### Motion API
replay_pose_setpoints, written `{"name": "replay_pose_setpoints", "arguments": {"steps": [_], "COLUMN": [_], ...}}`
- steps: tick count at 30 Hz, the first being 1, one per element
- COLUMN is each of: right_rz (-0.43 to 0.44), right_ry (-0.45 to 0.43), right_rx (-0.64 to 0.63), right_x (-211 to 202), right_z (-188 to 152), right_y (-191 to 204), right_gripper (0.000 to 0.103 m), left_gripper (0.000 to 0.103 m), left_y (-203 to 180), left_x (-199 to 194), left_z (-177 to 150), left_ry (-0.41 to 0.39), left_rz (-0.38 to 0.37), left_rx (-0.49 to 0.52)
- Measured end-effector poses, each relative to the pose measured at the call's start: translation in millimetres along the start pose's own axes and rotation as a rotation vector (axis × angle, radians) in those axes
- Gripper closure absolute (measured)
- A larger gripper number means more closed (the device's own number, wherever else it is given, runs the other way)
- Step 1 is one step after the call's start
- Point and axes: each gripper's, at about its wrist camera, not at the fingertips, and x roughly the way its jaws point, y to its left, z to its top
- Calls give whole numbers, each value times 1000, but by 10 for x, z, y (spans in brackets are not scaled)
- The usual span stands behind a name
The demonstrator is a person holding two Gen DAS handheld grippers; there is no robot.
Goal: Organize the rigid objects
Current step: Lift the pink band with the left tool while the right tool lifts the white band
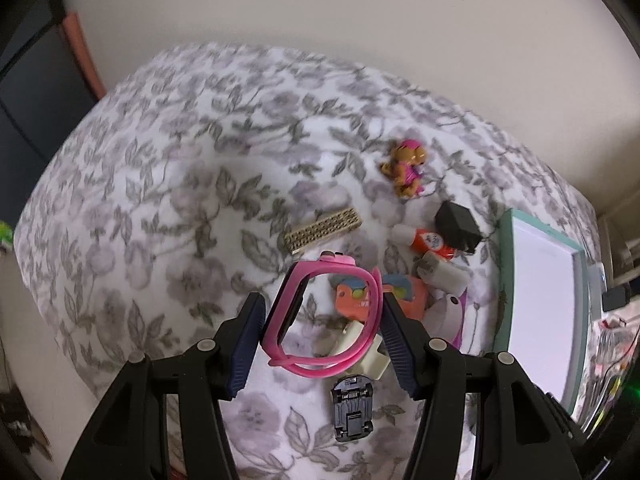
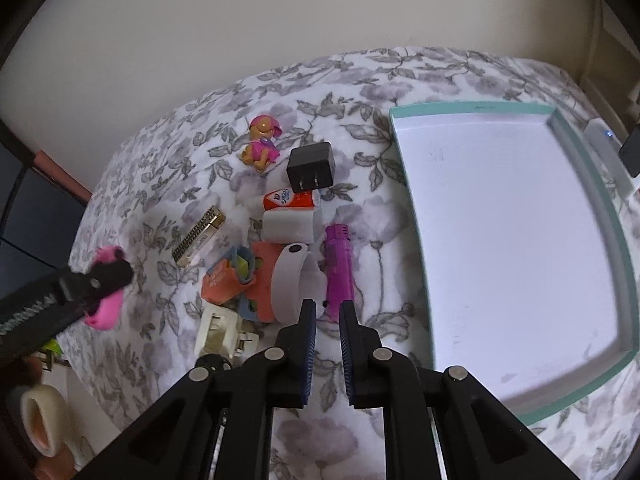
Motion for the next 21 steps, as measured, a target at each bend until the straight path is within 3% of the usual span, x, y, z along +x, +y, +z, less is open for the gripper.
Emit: {"name": "replay_pose_setpoints", "arguments": {"steps": [8, 10, 12, 21], "right_rz": [-2, -16, -28, -42], "right_ry": [-7, -3, -2, 19], "right_rx": [-65, -76, -80, -96], "right_x": [104, 161, 216, 445], "right_z": [87, 113, 140, 204], "right_y": [184, 209, 229, 304], "right_gripper": [86, 68, 62, 62], "left_gripper": [43, 43, 43, 43], "left_y": [26, 37, 46, 20], "left_x": [240, 305, 360, 556], "left_z": [21, 45, 65, 106], "left_ry": [57, 77, 92, 130], "left_rz": [18, 17, 22, 55], "left_rx": [-38, -49, -60, -54]}}
